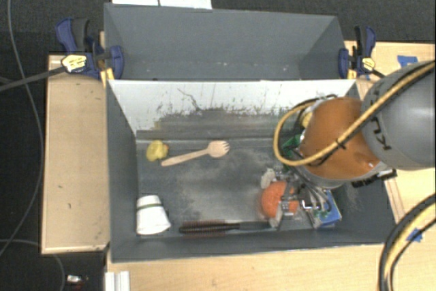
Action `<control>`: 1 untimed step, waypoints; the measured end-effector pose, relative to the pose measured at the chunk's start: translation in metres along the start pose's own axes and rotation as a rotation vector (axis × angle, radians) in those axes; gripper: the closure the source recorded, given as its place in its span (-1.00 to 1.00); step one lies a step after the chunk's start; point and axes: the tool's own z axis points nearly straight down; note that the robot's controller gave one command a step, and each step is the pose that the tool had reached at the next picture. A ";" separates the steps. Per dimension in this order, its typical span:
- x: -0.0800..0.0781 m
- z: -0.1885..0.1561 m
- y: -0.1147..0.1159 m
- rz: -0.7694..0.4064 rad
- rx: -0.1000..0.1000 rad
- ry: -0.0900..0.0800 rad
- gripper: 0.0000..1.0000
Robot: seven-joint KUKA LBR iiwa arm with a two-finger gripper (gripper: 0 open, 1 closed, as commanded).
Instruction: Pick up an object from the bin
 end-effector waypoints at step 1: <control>-0.048 0.010 -0.014 0.205 -0.004 -0.003 1.00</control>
Offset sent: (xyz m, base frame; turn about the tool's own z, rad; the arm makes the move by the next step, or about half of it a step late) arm 0.0000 0.0000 0.0000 0.0000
